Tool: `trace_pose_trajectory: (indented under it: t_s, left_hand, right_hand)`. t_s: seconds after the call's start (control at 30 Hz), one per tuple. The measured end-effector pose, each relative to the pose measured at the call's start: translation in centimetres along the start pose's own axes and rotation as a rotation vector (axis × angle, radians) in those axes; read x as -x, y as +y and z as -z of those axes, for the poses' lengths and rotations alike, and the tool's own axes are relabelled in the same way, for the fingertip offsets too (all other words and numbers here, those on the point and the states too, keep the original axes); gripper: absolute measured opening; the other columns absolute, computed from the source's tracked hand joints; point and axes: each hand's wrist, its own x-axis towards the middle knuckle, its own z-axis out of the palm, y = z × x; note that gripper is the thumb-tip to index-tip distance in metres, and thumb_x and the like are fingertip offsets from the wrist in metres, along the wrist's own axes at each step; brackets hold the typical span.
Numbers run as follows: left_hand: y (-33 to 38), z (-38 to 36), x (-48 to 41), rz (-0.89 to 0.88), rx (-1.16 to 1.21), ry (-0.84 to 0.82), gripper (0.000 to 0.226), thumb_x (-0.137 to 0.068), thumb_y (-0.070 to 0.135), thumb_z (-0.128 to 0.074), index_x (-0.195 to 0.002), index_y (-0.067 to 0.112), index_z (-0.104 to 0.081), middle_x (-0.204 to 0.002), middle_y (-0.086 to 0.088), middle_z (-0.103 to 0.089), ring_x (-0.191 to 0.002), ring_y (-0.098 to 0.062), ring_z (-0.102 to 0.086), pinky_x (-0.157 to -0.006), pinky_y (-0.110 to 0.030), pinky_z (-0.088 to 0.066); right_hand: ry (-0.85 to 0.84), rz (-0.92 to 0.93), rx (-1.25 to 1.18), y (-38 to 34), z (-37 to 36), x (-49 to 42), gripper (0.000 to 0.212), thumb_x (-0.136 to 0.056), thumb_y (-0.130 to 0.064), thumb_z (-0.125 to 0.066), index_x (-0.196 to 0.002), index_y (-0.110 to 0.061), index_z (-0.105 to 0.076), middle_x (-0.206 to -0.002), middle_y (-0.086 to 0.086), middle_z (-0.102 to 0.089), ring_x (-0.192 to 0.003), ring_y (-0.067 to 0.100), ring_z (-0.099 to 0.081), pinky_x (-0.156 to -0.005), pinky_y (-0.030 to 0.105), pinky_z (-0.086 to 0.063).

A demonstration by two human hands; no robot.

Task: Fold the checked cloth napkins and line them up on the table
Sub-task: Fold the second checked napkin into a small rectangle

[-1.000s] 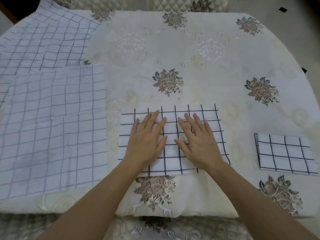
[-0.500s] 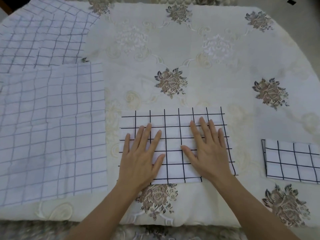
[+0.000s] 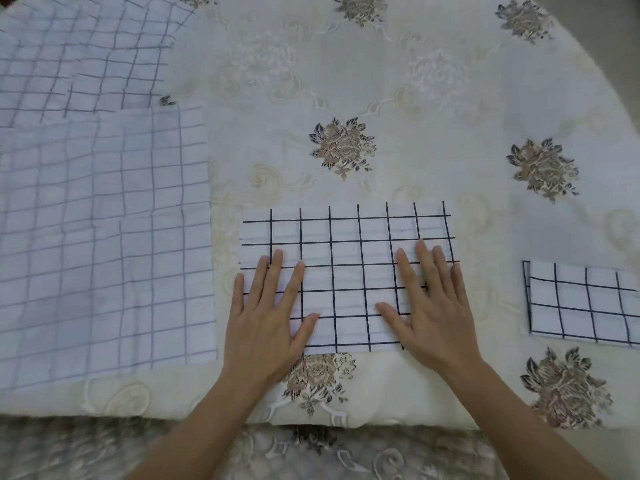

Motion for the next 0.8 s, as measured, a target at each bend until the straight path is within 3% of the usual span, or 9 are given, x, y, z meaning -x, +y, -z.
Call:
trace_pose_trajectory:
  t_s: [0.6,0.8]
  left_hand:
    - [0.3,0.4,1.4,0.034,-0.011,-0.031,0.075,-0.097,0.068,-0.025,-0.160,0.029,-0.012,-0.168,-0.006,0.000,-0.155,-0.025,-0.002,-0.121,-0.059,-0.013]
    - [2.5,1.6,-3.8,-0.049,0.028,0.011,0.078,-0.098,0.068,-0.020,-0.160,0.024,-0.005,-0.168,-0.004,0.005,-0.155,-0.022,0.004,-0.123,-0.054,-0.007]
  right_hand:
    - [-0.032,0.017,0.014,-0.1,0.1,0.8,0.082,-0.093,-0.074,-0.023,-0.160,-0.029,-0.012,-0.169,0.004,-0.001,-0.155,0.026,0.003,-0.123,0.054,-0.012]
    - [0.030,0.054,-0.033,-2.8,0.7,-2.9,0.081,-0.094,-0.075,-0.023,-0.160,-0.029,-0.011,-0.169,0.005,-0.002,-0.155,0.027,0.003,-0.125,0.052,-0.007]
